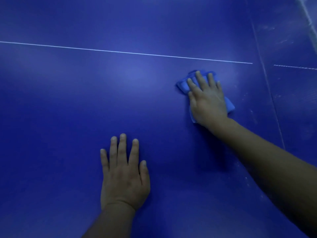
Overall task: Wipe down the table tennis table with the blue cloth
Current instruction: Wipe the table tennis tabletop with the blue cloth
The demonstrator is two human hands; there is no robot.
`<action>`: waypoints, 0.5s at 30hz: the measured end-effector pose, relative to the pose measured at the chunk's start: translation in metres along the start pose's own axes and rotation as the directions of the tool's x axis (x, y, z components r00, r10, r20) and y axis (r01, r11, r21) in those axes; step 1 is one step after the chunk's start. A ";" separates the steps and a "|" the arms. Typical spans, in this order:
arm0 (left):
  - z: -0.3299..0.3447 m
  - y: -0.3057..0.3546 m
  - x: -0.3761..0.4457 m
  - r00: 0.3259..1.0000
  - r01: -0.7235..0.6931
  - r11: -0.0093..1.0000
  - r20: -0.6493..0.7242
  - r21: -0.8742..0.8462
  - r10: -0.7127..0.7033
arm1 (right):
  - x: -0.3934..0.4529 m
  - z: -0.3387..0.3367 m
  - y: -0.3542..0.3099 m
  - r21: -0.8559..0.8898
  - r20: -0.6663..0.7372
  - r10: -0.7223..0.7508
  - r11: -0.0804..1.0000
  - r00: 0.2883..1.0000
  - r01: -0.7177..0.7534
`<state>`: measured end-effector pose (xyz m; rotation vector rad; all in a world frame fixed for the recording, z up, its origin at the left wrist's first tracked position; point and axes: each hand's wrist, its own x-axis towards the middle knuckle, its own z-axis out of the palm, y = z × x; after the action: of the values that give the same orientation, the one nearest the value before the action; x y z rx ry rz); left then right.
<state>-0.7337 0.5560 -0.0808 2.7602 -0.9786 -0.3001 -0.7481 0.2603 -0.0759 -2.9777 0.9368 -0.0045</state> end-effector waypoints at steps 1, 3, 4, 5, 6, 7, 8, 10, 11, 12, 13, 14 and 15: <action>0.001 0.000 0.000 1.000 -0.005 1.000 -0.006 0.001 0.005 | 0.000 0.001 -0.011 0.002 -0.036 0.024 1.000 0.999 -0.024; 0.002 0.000 0.000 1.000 -0.012 1.000 -0.017 0.001 0.012 | 0.003 0.008 -0.051 0.031 -0.062 -0.071 0.997 0.995 0.073; 0.003 0.000 0.000 1.000 -0.013 1.000 -0.023 -0.002 0.013 | 0.009 0.011 -0.074 0.052 -0.052 -0.136 0.989 0.989 0.139; 0.003 0.001 0.000 1.000 -0.011 1.000 -0.027 -0.002 0.011 | 0.021 0.013 -0.093 0.060 -0.044 -0.184 0.981 0.982 0.187; 0.004 0.001 0.000 1.000 -0.007 1.000 -0.028 -0.002 0.007 | 0.038 0.013 -0.105 0.060 -0.038 -0.210 0.975 0.977 0.212; 0.004 0.001 0.000 1.000 -0.003 1.000 -0.027 -0.002 0.003 | 0.058 0.010 -0.105 0.052 -0.027 -0.213 0.975 0.977 0.214; 0.004 0.002 0.000 1.000 -0.001 1.000 -0.023 -0.002 0.001 | 0.077 0.008 -0.095 0.020 -0.006 -0.176 0.984 0.984 0.176; 0.004 0.000 0.000 1.000 -0.003 1.000 -0.017 -0.007 0.003 | 0.097 0.008 -0.048 -0.025 0.013 0.030 0.999 0.999 -0.030; 0.004 0.000 0.000 1.000 -0.006 1.000 -0.018 -0.013 0.006 | 0.094 0.008 -0.017 -0.023 0.003 0.175 0.984 0.985 -0.175; 0.004 0.000 0.000 1.000 -0.009 1.000 -0.020 -0.017 0.008 | 0.083 0.007 0.013 -0.003 -0.022 0.325 0.946 0.945 -0.325; 0.004 0.001 0.000 1.000 -0.009 1.000 -0.021 -0.019 0.009 | 0.066 0.005 0.037 0.031 -0.046 0.454 0.891 0.890 -0.453; 0.004 0.001 0.001 1.000 -0.010 1.000 -0.023 -0.018 0.010 | 0.049 0.002 0.048 0.059 -0.057 0.545 0.838 0.837 -0.542; 0.003 0.001 0.000 1.000 -0.011 1.000 -0.025 -0.015 0.010 | 0.037 0.003 0.048 0.066 -0.059 0.586 0.810 0.808 -0.583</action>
<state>-0.7352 0.5545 -0.0837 2.7374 -0.9801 -0.2703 -0.7453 0.1999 -0.0800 -2.5261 1.7957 -0.1293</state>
